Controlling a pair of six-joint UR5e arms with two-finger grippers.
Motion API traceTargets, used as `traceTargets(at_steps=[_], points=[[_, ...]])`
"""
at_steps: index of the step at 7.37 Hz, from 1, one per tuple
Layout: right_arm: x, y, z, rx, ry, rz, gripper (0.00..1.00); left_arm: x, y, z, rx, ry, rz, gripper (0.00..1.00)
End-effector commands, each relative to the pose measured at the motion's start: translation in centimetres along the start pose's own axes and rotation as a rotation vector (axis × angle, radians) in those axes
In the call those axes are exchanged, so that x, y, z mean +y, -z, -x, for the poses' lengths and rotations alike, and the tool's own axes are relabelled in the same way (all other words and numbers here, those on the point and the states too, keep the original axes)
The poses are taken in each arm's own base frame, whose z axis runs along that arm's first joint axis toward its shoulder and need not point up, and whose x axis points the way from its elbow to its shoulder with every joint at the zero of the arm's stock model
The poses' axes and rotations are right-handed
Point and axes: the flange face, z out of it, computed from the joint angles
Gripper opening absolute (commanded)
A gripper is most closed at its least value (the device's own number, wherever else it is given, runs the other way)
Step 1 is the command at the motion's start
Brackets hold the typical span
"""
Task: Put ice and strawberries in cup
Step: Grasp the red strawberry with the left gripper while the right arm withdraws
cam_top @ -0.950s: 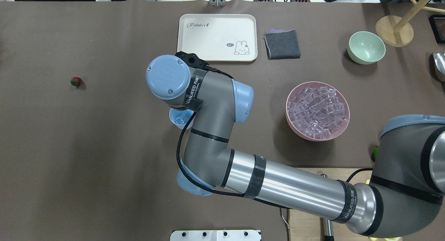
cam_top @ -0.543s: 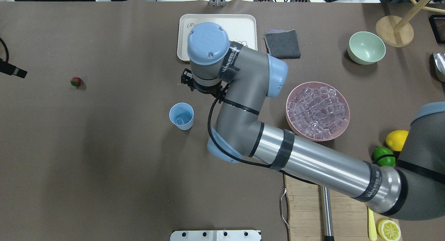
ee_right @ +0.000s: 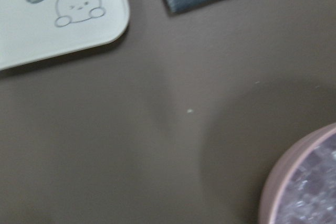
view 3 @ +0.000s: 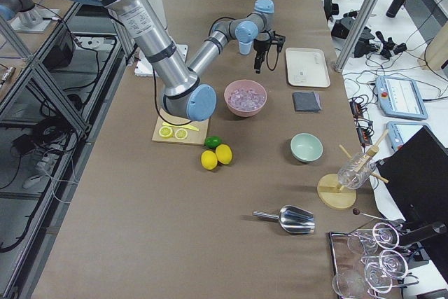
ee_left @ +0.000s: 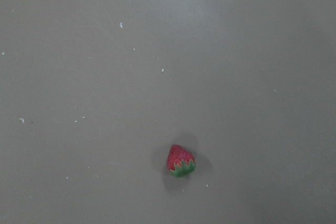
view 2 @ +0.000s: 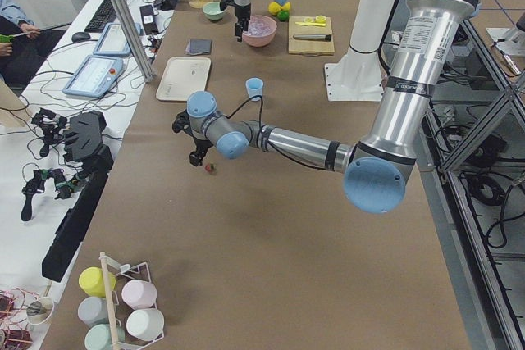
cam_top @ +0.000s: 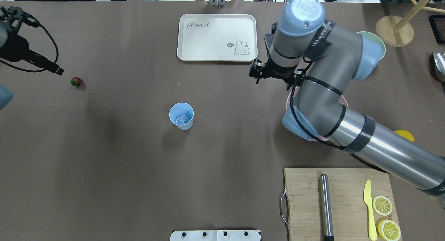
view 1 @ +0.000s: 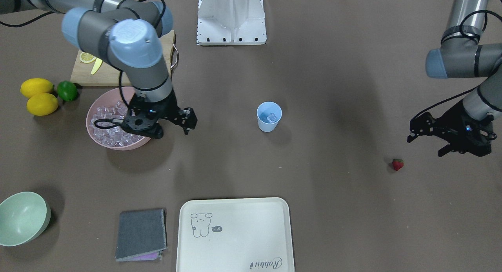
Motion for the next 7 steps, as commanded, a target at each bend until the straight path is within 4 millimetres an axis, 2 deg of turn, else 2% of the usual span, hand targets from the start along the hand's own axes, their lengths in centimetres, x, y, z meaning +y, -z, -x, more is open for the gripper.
traceTargets(at_steps=[1, 2, 3, 5, 6, 7], points=[[-3.0, 1.9, -10.9, 0.079, 0.193, -0.028, 1.00, -1.4, -3.9, -2.2, -0.058, 0.028, -0.007, 0.97], [-3.5, 2.5, -13.5, 0.084, 0.241, -0.031, 1.00, -0.8, -5.5, -1.3, -0.084, 0.025, -0.022, 0.97], [-4.2, 2.9, -14.8, 0.074, 0.258, -0.048, 1.00, -0.3, -6.9, -0.9, -0.113, 0.021, -0.023, 0.97], [-3.9, 0.8, -19.4, -0.009, 0.290, -0.088, 1.00, 0.2, -8.4, -1.7, -0.140, 0.008, -0.014, 0.95], [-4.1, 1.0, -19.8, -0.036, 0.298, -0.082, 1.00, 0.3, -8.7, -2.1, -0.139, 0.023, -0.018, 0.89], [-4.1, 1.1, -19.9, -0.035, 0.297, -0.082, 1.00, 0.5, -9.0, -2.0, -0.133, 0.025, -0.025, 0.80]])
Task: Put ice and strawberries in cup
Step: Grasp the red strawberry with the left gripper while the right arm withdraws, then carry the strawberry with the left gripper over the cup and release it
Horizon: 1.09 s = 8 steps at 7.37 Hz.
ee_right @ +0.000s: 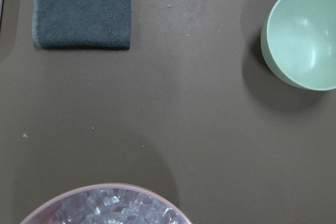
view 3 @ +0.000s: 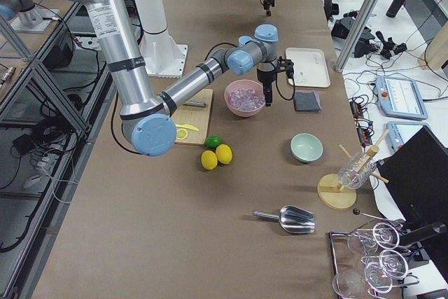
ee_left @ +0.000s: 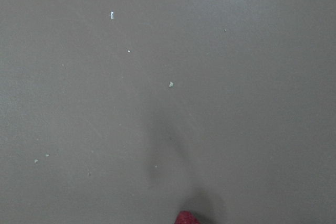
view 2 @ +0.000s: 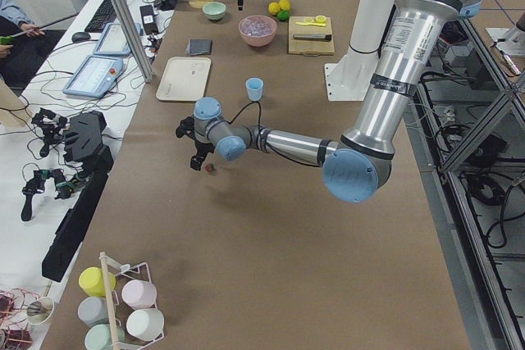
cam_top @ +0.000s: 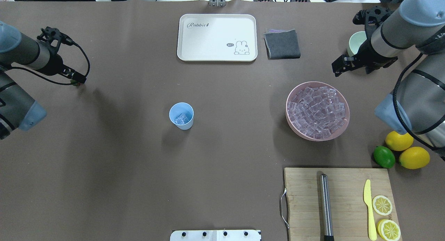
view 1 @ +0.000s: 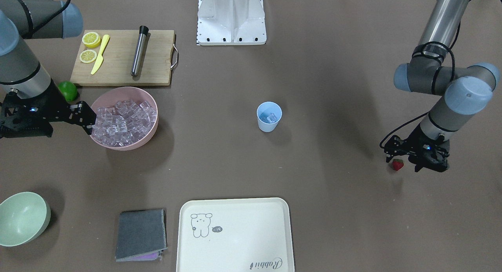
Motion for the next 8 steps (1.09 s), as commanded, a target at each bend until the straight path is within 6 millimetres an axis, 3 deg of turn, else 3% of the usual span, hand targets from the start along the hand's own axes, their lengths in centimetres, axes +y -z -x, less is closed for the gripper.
traceTargets(at_steps=[1, 3, 4, 7, 8], points=[[0.0, 0.1, -0.8, -0.014, 0.001, -0.006, 1.00, 0.6, -1.1, 0.0, 0.005, 0.001, -0.005, 0.66], [0.0, 0.0, -0.9, -0.011, 0.000, -0.007, 1.00, 0.9, -1.7, -0.2, 0.009, -0.004, -0.002, 0.43], [0.0, 0.1, -0.9, -0.011, 0.001, -0.009, 1.00, 0.4, -0.9, -0.8, 0.024, -0.008, -0.018, 0.00], [-0.1, 0.1, -1.0, -0.007, -0.001, -0.011, 1.00, -1.7, 5.2, -4.9, 0.175, 0.079, -0.073, 0.00], [-0.1, 0.1, -1.0, -0.007, -0.001, -0.011, 1.00, -2.5, 7.9, -8.4, 0.237, 0.157, -0.117, 0.00]])
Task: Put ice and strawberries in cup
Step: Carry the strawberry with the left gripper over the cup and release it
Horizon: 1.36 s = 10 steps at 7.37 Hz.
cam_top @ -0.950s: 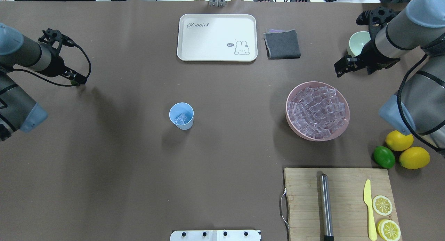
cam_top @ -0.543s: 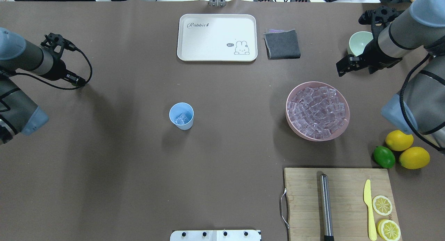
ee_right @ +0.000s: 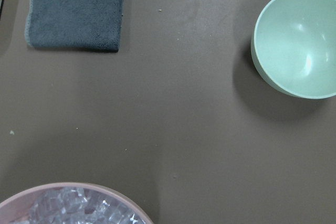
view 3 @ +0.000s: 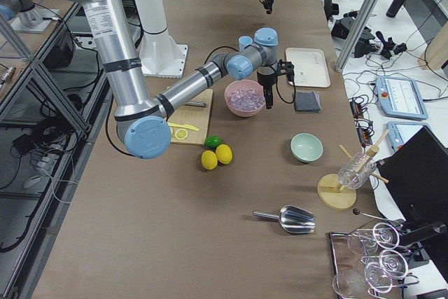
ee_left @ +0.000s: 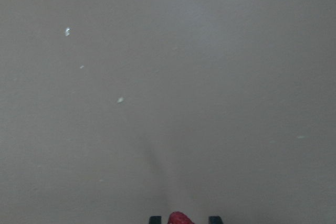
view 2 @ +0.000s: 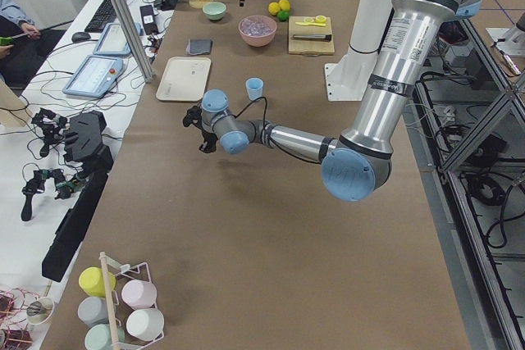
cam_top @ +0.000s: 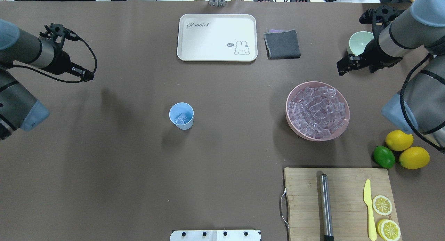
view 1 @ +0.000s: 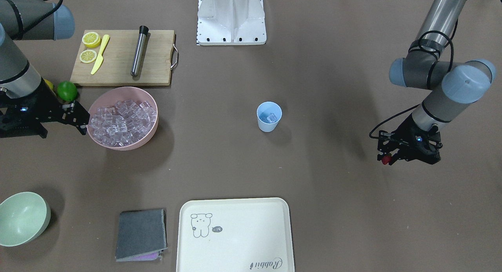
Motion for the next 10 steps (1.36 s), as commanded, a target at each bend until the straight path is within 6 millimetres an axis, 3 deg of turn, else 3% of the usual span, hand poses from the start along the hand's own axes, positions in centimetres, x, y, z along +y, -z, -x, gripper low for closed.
traceTargets(at_steps=[1, 2, 3, 4, 5, 7, 8, 10], points=[[0.1, 0.0, -0.2, 0.000, -0.001, 0.004, 1.00, 0.5, 2.2, -9.5, 0.173, 0.148, -0.049, 0.00], [0.1, 0.0, -0.2, 0.000, -0.003, 0.004, 1.00, 2.4, 1.4, -15.9, 0.303, 0.281, -0.037, 0.00], [0.1, -0.1, -0.2, 0.001, -0.003, 0.003, 1.00, 1.6, 1.7, -19.1, 0.355, 0.327, -0.094, 0.00], [0.1, -0.2, -0.3, 0.001, -0.002, 0.005, 1.00, 2.5, 0.8, -22.7, 0.380, 0.336, -0.101, 0.00], [0.3, -0.4, -0.6, 0.003, -0.004, 0.010, 1.00, 1.6, 1.3, -26.0, 0.420, 0.384, -0.121, 0.00], [0.4, -0.5, -1.3, 0.007, 0.010, 0.013, 1.00, 2.5, 0.5, -29.9, 0.430, 0.418, -0.174, 0.00], [0.1, 0.0, -2.8, 0.014, 0.042, 0.012, 1.00, 2.5, 0.3, -29.9, 0.424, 0.417, -0.179, 0.97], [0.7, 0.8, -8.3, -0.002, 0.039, 0.040, 1.00, 2.6, 0.3, -28.6, 0.409, 0.405, -0.179, 0.98]])
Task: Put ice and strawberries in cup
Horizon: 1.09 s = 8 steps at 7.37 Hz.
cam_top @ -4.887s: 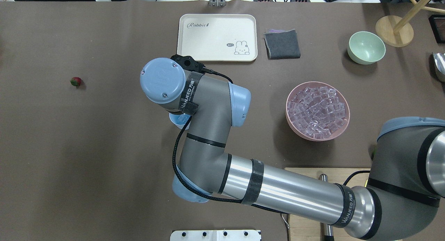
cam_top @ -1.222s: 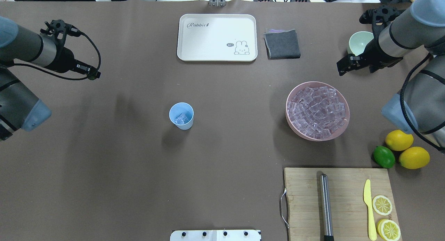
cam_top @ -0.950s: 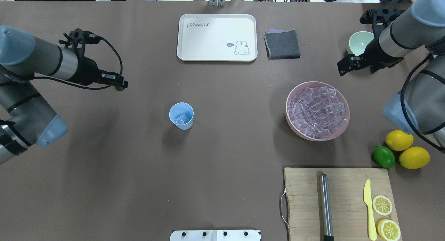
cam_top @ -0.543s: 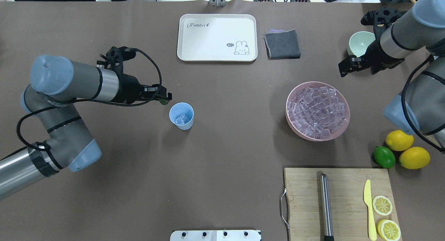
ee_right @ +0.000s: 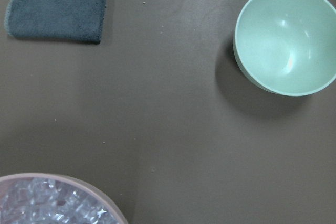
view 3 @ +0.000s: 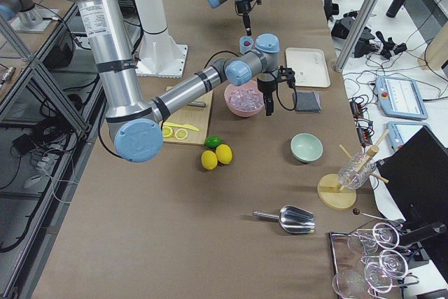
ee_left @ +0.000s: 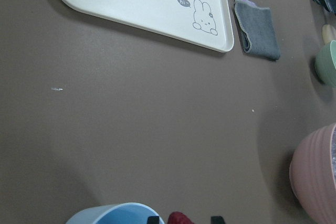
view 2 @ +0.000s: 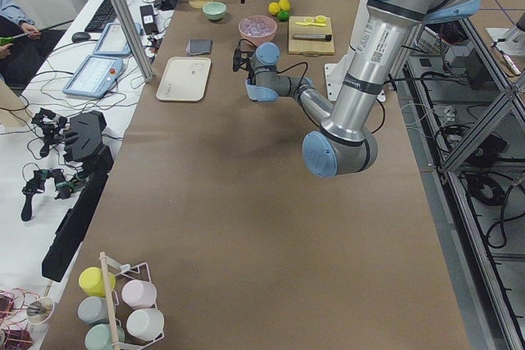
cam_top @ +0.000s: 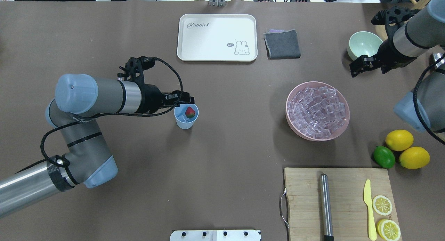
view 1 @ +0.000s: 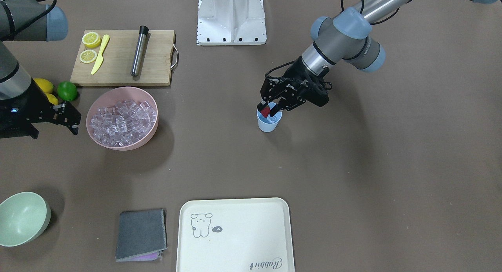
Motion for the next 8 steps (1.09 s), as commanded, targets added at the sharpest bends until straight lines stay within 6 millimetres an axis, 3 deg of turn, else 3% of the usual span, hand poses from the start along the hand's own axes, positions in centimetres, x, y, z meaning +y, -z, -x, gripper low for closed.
traceTargets(at_steps=[1, 2, 3, 4, 5, 7, 8], points=[[1.2, 0.9, -7.3, 0.010, 0.017, 0.020, 1.00, -0.2, 0.7, 0.8, -0.009, -0.029, 0.018, 0.98], [2.0, 1.7, -11.2, 0.012, -0.014, 0.024, 1.00, -1.7, 2.1, 2.1, -0.018, -0.022, 0.038, 0.98], [3.8, 1.8, -15.6, 0.035, -0.064, 0.034, 1.00, -4.2, 4.8, 4.9, -0.037, -0.012, 0.075, 0.98], [7.6, 0.6, -20.7, 0.069, -0.046, 0.086, 1.00, -7.1, 8.8, 9.5, -0.071, -0.070, 0.121, 0.98], [9.6, 0.1, -25.1, 0.081, -0.007, 0.118, 1.00, -9.8, 12.4, 12.9, -0.123, -0.143, 0.166, 0.98], [11.0, 0.6, -31.8, 0.099, -0.057, 0.119, 1.00, -13.7, 19.3, 20.3, -0.240, -0.257, 0.172, 0.98], [11.5, 0.6, -34.1, 0.106, -0.104, 0.121, 1.00, -14.9, 22.5, 23.6, -0.290, -0.298, 0.178, 0.98]])
